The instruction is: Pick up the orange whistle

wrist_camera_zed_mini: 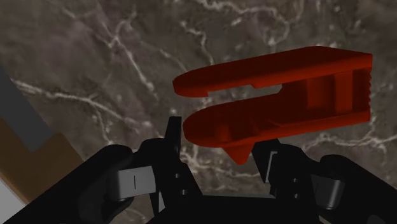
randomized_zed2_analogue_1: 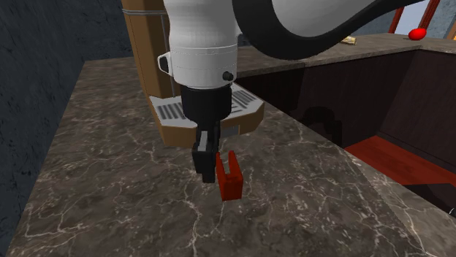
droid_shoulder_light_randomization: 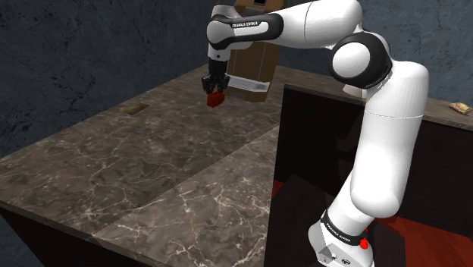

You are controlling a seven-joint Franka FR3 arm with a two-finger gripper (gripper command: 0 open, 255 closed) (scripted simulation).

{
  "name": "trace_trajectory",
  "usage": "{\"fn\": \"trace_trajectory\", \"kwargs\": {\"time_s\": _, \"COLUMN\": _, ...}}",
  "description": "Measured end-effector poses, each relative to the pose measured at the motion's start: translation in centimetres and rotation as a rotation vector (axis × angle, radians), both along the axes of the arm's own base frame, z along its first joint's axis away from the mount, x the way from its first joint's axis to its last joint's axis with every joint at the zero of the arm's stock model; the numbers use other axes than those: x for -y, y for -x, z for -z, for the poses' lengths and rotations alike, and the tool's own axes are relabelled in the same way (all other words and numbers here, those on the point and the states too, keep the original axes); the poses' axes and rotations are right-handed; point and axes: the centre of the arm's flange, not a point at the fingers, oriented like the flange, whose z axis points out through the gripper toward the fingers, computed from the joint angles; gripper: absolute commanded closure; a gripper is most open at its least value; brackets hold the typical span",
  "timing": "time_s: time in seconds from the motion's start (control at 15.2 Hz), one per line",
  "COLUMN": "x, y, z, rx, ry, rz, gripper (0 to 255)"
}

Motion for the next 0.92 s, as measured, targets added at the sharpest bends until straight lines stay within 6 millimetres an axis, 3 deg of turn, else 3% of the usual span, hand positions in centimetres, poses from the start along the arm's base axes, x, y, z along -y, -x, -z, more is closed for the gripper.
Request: {"fn": "trace_trajectory", "kwargs": {"time_s": 0.92, "x": 0.0, "y": 0.0, "z": -7.1, "rx": 0.001, "ry": 0.0, "rz": 0.0, "gripper": 255}}
